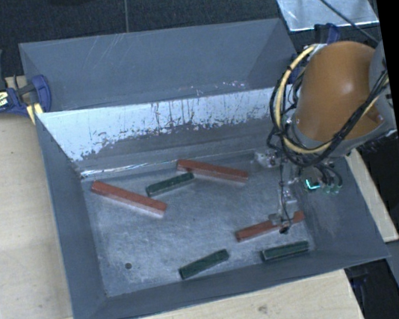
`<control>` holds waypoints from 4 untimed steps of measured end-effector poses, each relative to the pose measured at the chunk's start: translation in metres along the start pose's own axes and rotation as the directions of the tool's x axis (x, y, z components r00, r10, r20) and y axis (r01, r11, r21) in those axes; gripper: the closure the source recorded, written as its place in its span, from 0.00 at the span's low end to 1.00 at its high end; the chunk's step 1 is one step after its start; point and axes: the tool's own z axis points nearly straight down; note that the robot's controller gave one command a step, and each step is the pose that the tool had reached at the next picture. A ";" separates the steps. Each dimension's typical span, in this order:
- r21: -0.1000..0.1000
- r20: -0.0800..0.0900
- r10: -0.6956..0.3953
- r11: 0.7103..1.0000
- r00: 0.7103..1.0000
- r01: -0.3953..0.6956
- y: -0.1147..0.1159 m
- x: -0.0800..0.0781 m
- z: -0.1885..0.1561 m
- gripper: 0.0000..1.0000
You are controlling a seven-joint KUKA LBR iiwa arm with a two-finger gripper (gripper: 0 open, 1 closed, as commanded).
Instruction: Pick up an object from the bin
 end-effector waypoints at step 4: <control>0.002 0.006 -0.231 0.973 0.973 0.231 -0.029 0.037 0.052 1.00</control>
Offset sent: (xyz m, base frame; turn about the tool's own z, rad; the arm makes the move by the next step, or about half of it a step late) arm -0.0407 -0.0269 -0.0995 -0.1446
